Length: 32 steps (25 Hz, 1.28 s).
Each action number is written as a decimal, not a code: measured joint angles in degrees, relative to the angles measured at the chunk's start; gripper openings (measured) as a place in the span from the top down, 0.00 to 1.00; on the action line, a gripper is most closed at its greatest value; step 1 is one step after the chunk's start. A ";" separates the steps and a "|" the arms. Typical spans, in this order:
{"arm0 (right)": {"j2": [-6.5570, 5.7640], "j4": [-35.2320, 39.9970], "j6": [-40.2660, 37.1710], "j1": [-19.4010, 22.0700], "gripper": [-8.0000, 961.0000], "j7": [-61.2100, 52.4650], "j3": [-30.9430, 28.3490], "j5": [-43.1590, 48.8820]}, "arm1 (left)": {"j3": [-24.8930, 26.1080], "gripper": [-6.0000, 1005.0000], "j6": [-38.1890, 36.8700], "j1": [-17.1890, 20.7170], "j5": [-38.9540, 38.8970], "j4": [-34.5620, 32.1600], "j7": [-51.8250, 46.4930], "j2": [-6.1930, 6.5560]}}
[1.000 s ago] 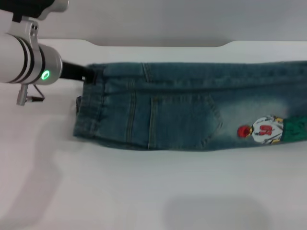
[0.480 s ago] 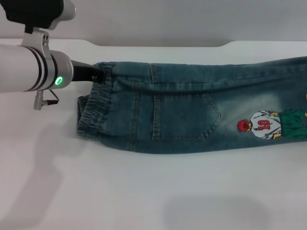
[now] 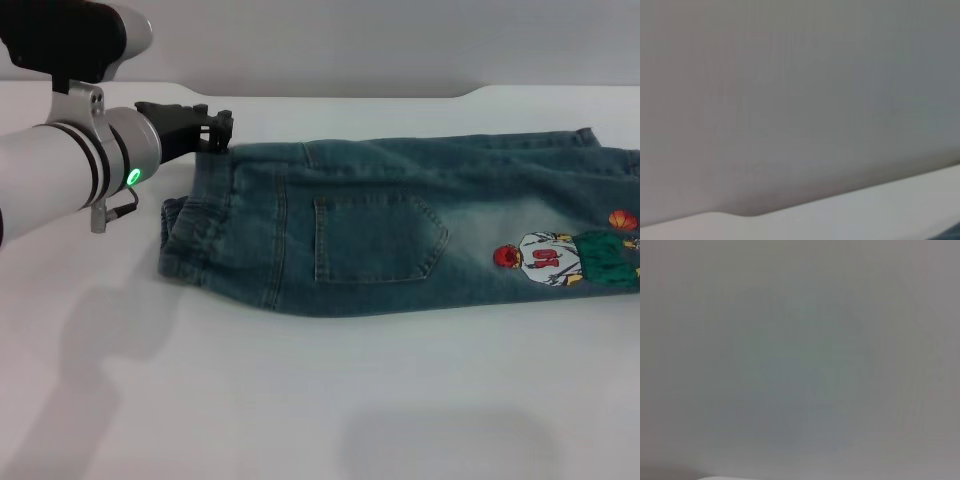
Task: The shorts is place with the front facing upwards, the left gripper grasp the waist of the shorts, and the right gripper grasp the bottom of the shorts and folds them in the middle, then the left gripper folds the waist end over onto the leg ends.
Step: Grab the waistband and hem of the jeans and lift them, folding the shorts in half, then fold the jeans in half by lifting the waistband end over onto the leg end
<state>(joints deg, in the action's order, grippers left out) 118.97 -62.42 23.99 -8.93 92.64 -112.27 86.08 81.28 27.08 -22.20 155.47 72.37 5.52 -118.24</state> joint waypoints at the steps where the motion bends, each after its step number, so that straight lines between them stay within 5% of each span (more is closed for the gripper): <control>1: -0.05 -0.23 -0.10 0.11 0.86 0.02 -0.09 -0.01 | -0.01 0.77 -0.51 0.06 -0.01 -0.20 0.01 0.04; 4: -0.12 -0.80 0.03 0.40 0.76 0.07 -0.60 -0.04 | -0.03 0.70 -1.28 0.06 -0.03 -0.62 0.16 0.06; 6: -0.03 -1.84 0.76 1.19 0.51 0.11 -0.29 -0.06 | 0.03 0.65 -0.98 0.02 -0.05 -0.41 0.15 0.08; 17: 0.57 -4.15 -4.46 4.24 0.28 12.18 11.49 -10.20 | 6.93 0.30 30.09 -0.37 0.58 11.10 -0.72 0.26; 22: 0.63 1.54 -0.73 3.81 0.38 35.97 17.00 -30.46 | 7.15 0.15 38.66 -0.38 3.34 14.60 -1.42 0.20; 26: 0.43 9.21 8.84 2.62 0.55 61.81 22.89 -49.63 | 6.89 0.15 43.02 -1.82 5.11 14.32 -2.20 0.21; 32: 0.50 13.92 13.30 1.44 0.84 68.87 25.56 -54.41 | 6.89 0.16 44.57 -3.11 4.98 12.41 -2.21 0.16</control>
<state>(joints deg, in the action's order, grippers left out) 119.46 -48.50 37.29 -7.49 161.51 -86.71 31.67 88.17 71.65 -25.31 160.44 84.77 3.31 -118.08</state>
